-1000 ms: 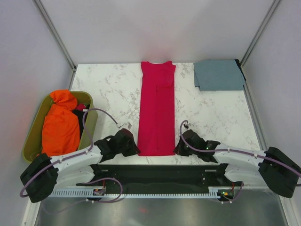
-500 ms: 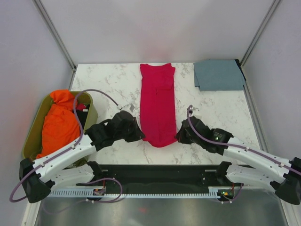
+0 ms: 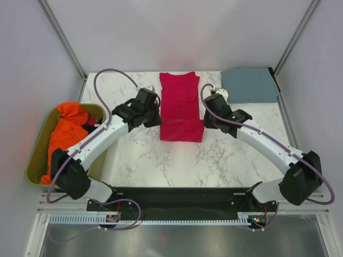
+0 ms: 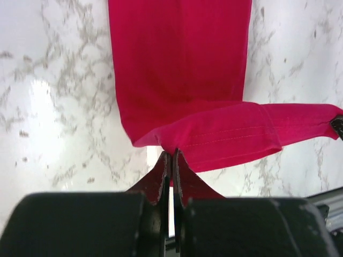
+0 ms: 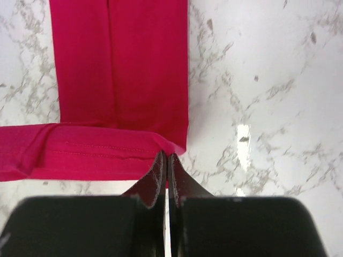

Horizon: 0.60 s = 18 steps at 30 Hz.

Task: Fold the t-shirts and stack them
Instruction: Fold the tshirt

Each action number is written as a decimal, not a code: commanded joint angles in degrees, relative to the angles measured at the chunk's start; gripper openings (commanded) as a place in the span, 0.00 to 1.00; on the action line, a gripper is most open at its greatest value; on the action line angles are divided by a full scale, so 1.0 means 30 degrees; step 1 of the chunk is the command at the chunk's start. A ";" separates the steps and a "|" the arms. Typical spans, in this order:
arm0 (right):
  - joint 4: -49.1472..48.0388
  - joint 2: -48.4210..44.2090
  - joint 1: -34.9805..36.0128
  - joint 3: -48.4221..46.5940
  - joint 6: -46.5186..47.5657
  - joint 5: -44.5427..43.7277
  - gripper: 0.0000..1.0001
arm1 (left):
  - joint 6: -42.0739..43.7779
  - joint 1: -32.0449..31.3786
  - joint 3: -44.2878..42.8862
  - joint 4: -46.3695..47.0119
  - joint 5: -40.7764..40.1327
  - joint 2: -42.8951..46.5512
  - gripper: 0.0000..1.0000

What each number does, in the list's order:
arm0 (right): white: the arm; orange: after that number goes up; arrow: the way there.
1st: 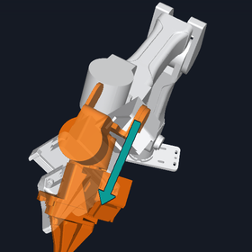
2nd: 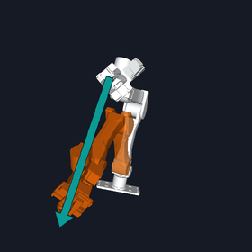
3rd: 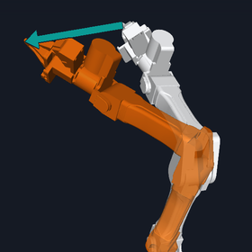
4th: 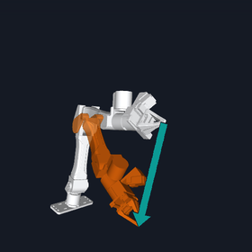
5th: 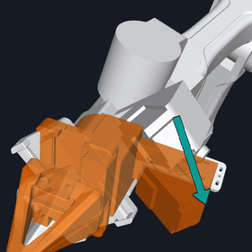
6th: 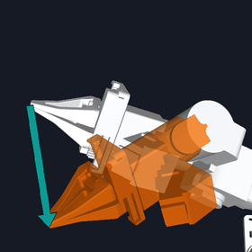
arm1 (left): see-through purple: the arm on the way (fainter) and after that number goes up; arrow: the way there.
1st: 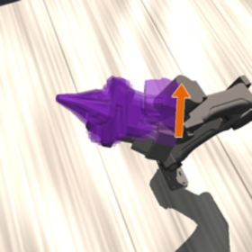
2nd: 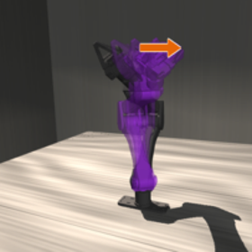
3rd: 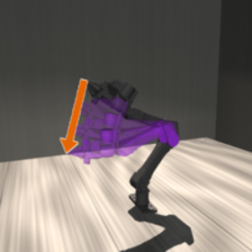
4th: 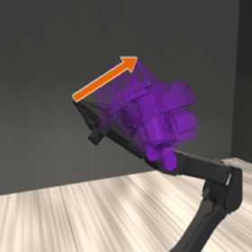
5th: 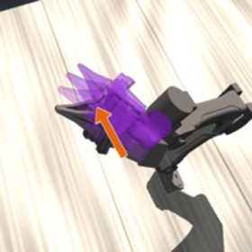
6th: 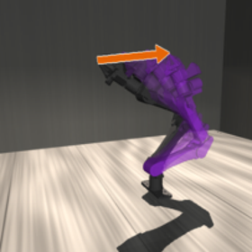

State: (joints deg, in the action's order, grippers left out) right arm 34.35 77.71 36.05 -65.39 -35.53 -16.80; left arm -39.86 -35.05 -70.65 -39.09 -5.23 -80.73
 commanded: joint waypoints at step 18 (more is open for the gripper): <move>-0.1488 1.0131 -0.3756 -0.8762 0.3962 0.2874 0.00 | 0.4613 0.4417 -0.9408 -0.0300 0.3356 -1.0766 0.02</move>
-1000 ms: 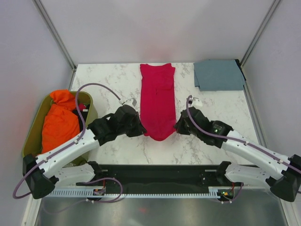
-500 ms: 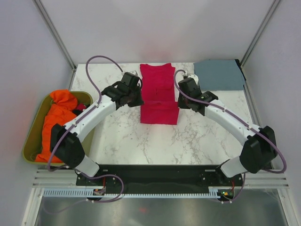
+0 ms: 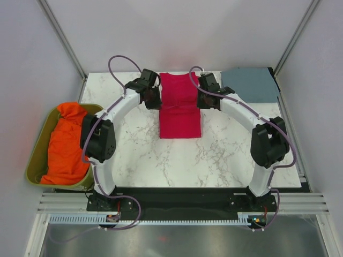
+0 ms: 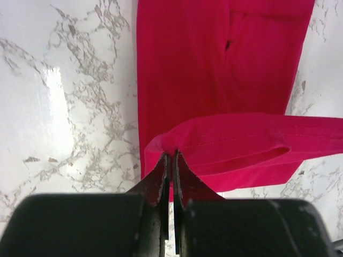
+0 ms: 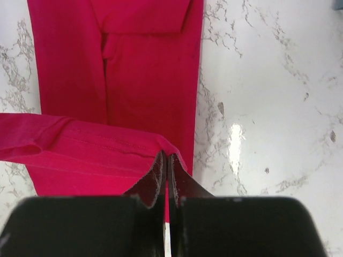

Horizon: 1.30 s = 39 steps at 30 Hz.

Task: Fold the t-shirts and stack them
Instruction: Fold the tshirt

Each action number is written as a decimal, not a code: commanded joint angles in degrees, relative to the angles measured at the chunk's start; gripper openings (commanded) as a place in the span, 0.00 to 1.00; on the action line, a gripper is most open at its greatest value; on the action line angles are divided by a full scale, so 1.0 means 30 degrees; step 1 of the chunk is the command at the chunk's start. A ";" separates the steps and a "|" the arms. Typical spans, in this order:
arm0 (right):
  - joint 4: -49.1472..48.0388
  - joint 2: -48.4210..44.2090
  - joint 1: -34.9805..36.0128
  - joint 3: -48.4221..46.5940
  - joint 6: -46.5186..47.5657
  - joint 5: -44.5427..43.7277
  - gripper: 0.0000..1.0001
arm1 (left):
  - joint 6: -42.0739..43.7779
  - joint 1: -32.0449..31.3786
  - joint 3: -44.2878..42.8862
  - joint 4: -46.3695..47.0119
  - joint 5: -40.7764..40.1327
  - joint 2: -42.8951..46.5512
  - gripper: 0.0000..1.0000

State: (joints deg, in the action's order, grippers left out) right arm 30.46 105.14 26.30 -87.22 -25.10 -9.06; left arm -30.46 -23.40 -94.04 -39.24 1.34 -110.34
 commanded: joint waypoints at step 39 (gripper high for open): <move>-0.5200 0.1499 -0.3290 0.2903 0.0222 0.8825 0.77 | 0.0895 0.0270 0.0519 0.0420 0.2336 -0.0581 0.44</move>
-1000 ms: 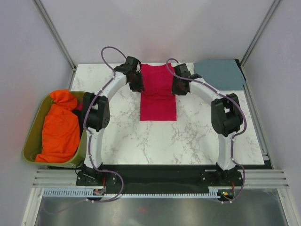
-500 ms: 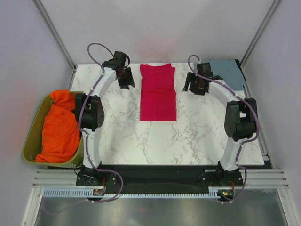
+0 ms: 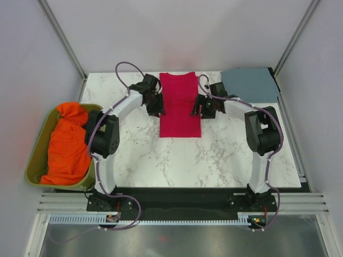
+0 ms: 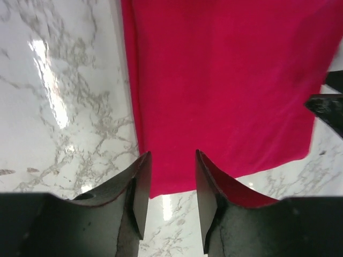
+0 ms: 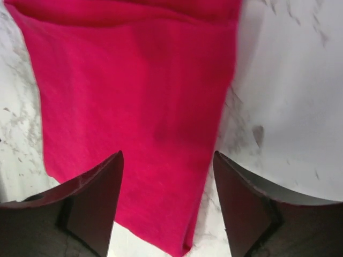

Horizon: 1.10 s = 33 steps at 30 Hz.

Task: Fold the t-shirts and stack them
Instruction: Fold the tshirt

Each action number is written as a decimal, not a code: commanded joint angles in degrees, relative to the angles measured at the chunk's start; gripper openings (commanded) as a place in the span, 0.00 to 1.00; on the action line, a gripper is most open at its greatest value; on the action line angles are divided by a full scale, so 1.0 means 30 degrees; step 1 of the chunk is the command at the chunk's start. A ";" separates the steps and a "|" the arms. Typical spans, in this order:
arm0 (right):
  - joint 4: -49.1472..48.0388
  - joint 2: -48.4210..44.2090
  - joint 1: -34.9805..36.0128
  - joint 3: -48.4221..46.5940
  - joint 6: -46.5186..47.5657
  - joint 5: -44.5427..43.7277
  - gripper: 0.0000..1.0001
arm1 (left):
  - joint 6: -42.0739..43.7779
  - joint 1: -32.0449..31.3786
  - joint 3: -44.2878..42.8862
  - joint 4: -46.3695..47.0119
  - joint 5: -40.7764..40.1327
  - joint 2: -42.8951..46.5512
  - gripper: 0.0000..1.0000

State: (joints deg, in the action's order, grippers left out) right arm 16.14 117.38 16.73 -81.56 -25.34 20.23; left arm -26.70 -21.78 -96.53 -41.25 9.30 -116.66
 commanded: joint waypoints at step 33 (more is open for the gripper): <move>-0.8162 -0.5026 0.1630 1.2801 -0.2334 -0.1118 0.13 | -0.2760 -0.0591 1.3540 0.8768 -0.0933 0.7158 0.54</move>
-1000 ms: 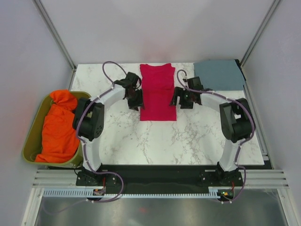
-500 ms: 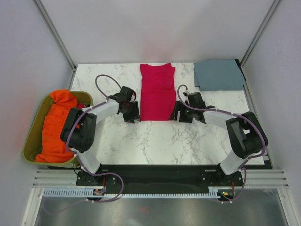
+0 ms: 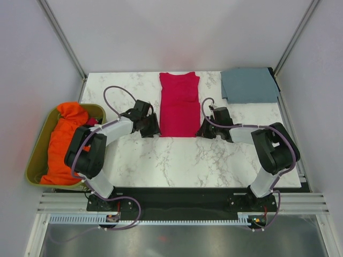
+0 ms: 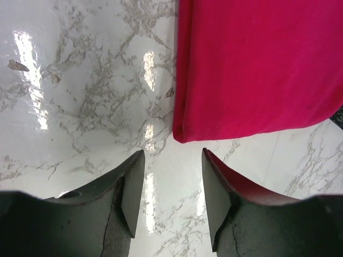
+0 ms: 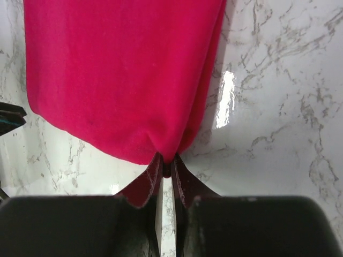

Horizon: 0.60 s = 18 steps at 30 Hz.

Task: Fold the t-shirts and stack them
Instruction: Fold the tshirt

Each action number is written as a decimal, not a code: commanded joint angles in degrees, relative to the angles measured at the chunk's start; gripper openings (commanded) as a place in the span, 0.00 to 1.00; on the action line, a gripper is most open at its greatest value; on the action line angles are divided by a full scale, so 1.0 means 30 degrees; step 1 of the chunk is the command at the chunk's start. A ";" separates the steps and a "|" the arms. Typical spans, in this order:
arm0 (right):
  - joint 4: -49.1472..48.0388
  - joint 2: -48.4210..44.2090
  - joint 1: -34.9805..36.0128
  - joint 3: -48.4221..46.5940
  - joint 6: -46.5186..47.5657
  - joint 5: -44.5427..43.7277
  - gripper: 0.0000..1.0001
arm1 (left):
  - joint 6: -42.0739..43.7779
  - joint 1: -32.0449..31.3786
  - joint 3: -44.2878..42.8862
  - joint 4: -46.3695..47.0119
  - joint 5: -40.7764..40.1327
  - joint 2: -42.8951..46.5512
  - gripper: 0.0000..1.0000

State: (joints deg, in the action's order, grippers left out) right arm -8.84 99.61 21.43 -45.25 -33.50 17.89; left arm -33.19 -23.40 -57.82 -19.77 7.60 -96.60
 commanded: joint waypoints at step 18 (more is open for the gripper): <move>-0.0451 0.1659 0.0063 0.0554 0.0941 0.0834 0.13 | -0.1183 -0.0052 0.2281 0.5212 0.0310 -0.1404 0.39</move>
State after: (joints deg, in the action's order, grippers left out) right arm -14.02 101.86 21.41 -44.99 -32.91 21.41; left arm -35.38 -23.38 -52.42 -6.20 8.71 -98.76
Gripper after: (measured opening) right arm 0.142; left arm 0.412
